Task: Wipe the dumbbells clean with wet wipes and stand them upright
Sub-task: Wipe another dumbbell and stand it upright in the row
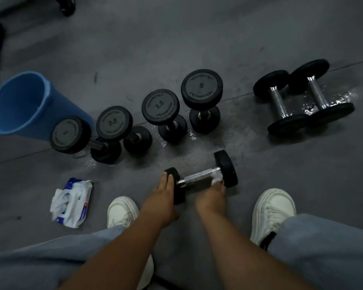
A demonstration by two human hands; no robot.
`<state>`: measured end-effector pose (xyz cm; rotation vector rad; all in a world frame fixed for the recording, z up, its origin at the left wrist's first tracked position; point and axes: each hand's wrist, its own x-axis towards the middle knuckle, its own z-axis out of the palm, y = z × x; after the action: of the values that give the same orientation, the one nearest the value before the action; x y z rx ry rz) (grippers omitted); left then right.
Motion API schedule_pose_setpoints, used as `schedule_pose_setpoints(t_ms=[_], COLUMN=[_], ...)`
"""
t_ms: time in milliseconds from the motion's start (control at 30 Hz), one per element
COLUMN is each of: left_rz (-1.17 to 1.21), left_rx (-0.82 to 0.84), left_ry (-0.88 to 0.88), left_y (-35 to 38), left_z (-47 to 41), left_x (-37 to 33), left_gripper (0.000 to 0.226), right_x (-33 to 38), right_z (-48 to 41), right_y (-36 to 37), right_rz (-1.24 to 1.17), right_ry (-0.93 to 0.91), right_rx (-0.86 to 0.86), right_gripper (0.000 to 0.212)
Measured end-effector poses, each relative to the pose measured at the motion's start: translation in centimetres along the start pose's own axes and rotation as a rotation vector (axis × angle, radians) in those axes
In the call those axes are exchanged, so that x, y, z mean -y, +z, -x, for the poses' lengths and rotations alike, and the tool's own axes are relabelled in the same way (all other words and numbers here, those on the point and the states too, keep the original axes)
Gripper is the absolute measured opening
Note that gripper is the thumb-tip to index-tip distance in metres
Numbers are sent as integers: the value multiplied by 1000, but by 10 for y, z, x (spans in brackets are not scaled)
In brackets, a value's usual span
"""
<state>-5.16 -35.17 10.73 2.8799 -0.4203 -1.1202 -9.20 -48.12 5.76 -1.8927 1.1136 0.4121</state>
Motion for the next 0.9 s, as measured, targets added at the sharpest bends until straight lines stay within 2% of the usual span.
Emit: schedule_pose_setpoints(t_ms=[100, 267, 367, 500, 700, 767, 900], left_rz=[17, 48, 54, 99, 188, 259, 422], left_rx=[80, 160, 164, 142, 71, 2, -90], left_ry=[-34, -85, -96, -108, -120, -148, -219], left_y=[-5, -5, -3, 7, 27, 34, 40], left_z=[5, 14, 20, 27, 34, 31, 23], left_x=[-8, -19, -22, -26, -31, -37, -50], left_gripper=[119, 121, 124, 125, 116, 111, 104], right_x=[-16, -4, -1, -1, 5, 9, 17], right_z=[7, -8, -7, -5, -5, 4, 13], right_y=[-7, -31, -44, -42, -34, -38, -44], right_rz=[74, -43, 6, 60, 308, 400, 621], right_ry=[-127, -20, -89, -115, -11, -72, -342], right_rx=[34, 198, 262, 259, 234, 190, 23], right_gripper=[64, 59, 56, 58, 41, 39, 46])
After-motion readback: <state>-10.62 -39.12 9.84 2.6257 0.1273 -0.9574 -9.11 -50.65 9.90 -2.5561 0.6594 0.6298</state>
